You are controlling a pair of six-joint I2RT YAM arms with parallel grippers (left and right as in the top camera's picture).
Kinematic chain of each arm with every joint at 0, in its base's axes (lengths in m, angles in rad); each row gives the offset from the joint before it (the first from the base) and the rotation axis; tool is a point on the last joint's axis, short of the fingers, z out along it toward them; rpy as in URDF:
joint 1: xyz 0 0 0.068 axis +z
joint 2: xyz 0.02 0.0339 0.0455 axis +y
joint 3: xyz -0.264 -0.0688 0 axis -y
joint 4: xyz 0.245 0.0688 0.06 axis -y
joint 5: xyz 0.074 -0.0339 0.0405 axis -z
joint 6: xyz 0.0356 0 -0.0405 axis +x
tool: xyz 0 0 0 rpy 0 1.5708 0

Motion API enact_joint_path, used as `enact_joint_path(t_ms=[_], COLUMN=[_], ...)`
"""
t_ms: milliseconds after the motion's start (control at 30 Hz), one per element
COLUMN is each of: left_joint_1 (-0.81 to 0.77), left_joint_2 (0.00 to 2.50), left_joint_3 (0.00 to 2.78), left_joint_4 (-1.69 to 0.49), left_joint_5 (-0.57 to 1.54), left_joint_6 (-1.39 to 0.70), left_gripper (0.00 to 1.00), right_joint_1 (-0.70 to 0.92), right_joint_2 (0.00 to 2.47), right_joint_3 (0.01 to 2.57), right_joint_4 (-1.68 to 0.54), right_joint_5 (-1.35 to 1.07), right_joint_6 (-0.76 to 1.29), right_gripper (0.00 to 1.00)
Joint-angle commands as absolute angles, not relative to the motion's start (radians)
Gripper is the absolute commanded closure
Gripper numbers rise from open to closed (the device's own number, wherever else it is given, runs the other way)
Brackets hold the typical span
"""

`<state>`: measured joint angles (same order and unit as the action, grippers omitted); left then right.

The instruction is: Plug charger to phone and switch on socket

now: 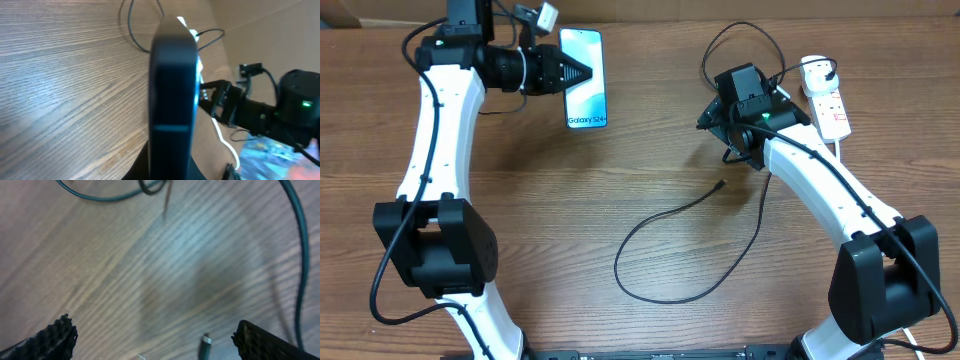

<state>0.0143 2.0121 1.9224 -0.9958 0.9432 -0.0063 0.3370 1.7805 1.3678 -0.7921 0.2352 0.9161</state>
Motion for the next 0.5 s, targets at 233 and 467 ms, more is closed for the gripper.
enact_joint_path(t_ms=[233, 467], left_joint_1=[-0.039, -0.081], left_joint_2=[1.958, 1.958], left_joint_3=[1.933, 1.933], left_joint_4=[-0.989, -1.011], left_joint_5=[0.603, 0.564], left_joint_6=[-0.184, -0.182], left_gripper=[0.96, 0.96], right_joint_1=[0.339, 0.339], right_joint_2=[1.796, 1.796], right_joint_3=[1.335, 1.328], right_joint_4=[-0.831, -0.900], right_joint_5=[0.186, 0.190], right_joint_6=[0.908, 0.910], right_gripper=[0.00, 0.12])
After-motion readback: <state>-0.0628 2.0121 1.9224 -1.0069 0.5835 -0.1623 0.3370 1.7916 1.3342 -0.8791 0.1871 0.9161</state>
